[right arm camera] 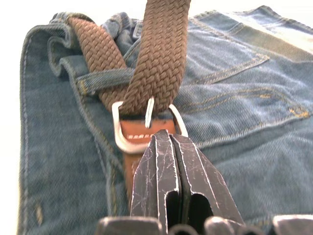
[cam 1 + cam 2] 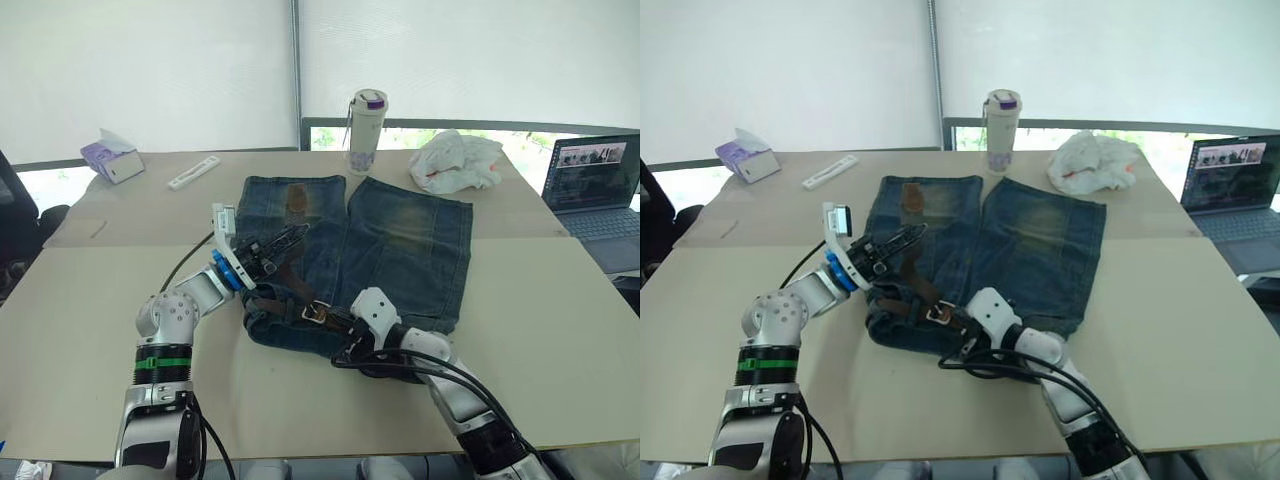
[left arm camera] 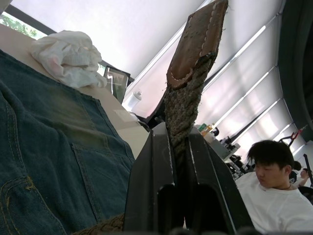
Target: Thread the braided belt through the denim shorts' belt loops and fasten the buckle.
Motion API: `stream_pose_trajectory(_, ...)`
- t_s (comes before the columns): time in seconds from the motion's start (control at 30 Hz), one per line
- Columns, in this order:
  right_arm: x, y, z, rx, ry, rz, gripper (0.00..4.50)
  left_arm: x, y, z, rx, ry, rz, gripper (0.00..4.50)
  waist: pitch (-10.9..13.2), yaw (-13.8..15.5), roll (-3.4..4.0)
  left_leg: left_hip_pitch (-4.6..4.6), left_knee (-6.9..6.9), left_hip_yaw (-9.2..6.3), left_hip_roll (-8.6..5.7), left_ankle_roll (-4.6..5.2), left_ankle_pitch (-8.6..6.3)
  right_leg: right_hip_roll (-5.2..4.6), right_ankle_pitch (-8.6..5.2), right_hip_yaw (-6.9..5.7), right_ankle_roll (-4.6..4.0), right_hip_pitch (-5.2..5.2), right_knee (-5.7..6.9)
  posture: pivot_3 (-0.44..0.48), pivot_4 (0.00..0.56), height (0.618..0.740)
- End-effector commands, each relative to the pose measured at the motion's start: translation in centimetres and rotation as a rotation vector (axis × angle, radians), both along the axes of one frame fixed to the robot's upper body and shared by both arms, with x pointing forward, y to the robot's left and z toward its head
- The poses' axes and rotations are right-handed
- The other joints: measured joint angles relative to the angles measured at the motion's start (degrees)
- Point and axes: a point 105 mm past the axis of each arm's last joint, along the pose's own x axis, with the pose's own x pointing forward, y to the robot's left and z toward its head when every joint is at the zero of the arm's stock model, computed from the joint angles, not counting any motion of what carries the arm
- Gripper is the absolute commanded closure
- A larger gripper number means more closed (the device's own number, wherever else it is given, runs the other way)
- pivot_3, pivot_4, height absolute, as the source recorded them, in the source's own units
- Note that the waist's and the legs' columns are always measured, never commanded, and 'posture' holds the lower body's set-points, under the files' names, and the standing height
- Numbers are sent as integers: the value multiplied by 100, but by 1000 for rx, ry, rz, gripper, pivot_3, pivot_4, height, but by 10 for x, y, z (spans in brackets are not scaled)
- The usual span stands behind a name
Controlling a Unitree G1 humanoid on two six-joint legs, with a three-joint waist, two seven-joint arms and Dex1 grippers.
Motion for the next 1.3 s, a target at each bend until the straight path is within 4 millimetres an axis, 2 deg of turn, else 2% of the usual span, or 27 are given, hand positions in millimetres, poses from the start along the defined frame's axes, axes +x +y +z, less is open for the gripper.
stream_pose_trajectory(0.03, -2, -8, 29, 83, -53, -1, 4462, -3, -8, 10, -2, -45, -39, 4500, 0, -2, 0, 0, 0, 0, 0, 0, 0, 0, 0, 0, 0, 0, 0, 0, 150, 740)
stream_pose_trajectory(0.17, -9, -19, 55, 230, -45, -6, 4462, -14, -25, 4, 60, -80, -132, 4500, 1, -7, 0, -1, -1, 0, 2, 0, 0, 2, 0, 0, 0, -2, 2, 0, 150, 740)
stream_pose_trajectory(0.23, -13, -24, 60, 260, -34, -10, 4462, -19, -32, 2, 74, -94, -168, 4500, 1, -5, 0, -1, -2, -1, 1, 0, 0, 2, 0, 0, 0, -2, 1, 0, 150, 740)
stream_pose_trajectory(0.3, -19, -31, 58, 260, 1, -5, 3874, -22, -40, -1, 79, -97, -198, 4500, 1, -2, 0, -3, -1, 0, 1, 0, 0, 0, 0, 1, 0, -1, 0, 0, 150, 740)
stream_pose_trajectory(0.37, -16, -46, 68, 352, 14, -71, 3203, -26, -49, -6, 93, -99, -229, 4500, 1, 0, -1, -2, -2, 0, 1, 0, 0, 0, 0, 1, 0, 0, -2, 0, 150, 740)
stream_pose_trajectory(0.47, -17, -58, 81, 445, 37, -97, 2231, -31, -55, -10, 105, -105, -258, 4500, 3, 4, 2, -3, -1, 1, 1, 0, 0, 0, 0, 2, 0, -1, -1, 0, 150, 740)
stream_pose_trajectory(0.6, -32, -50, 107, 620, 96, -19, 2231, -34, -62, -15, 130, -114, -283, 4500, 7, -18, 7, -3, -4, 1, 4, 1, 0, 7, 0, 3, 0, -3, 0, 0, 150, 740)
stream_pose_trajectory(0.7, -35, -42, 118, 672, 109, 6, 2231, -37, -66, -15, 122, -122, -301, 4500, 9, -27, 10, -3, -6, 1, 6, 1, 0, 8, 0, 5, 0, -2, 2, 0, 150, 740)
stream_pose_trajectory(0.83, -31, -36, 116, 601, 113, -12, 2231, -35, -68, -14, 140, -143, -274, 4500, 9, -9, 10, -5, -3, 2, 3, 1, 0, 4, 0, 6, 1, -2, 0, 0, 150, 740)
stream_pose_trajectory(0.9, -27, -34, 114, 554, 96, -47, 2231, -28, -71, -12, 209, -234, -194, 4500, 9, 0, 10, -6, -4, 3, 0, 1, 0, 4, -1, 6, 1, -3, -3, 0, 150, 740)
stream_pose_trajectory(0.97, -25, -38, 112, 541, 89, -88, 2231, -31, -76, -11, 295, -365, -162, 4500, 9, 32, 10, -7, -3, 4, -1, 1, 0, 4, 0, 5, 1, -5, -5, 0, 150, 740)
stream_pose_trajectory(1.0, -24, -42, 110, 531, 78, -124, 1712, -33, -77, -9, 311, -416, -145, 4500, 9, 57, 10, -8, -4, 5, -1, 1, 0, 4, 0, 5, 0, -5, -6, 0, 150, 740)
stream_pose_trajectory(1.03, -24, -46, 110, 523, 69, -150, 1478, -35, -78, -7, 319, -450, -130, 4500, 9, 73, 11, -8, -5, 6, 0, 1, 0, 2, 0, 6, 0, -5, -8, 0, 150, 740)
stream_pose_trajectory(1.17, -27, -50, 113, 577, 103, -207, 78, -42, -81, -7, 404, -618, -56, 4500, 9, 101, 12, -10, -5, 7, 2, 1, 0, 1, 0, 9, 0, -6, -9, 0, 150, 740)
stream_pose_trajectory(1.3, -38, -41, 112, 689, 208, -198, 31, -38, -81, -10, 477, -728, 67, 4500, 9, 105, 12, -12, -6, 6, 6, 1, 0, 2, 0, 11, 0, -5, -7, 0, 150, 740)
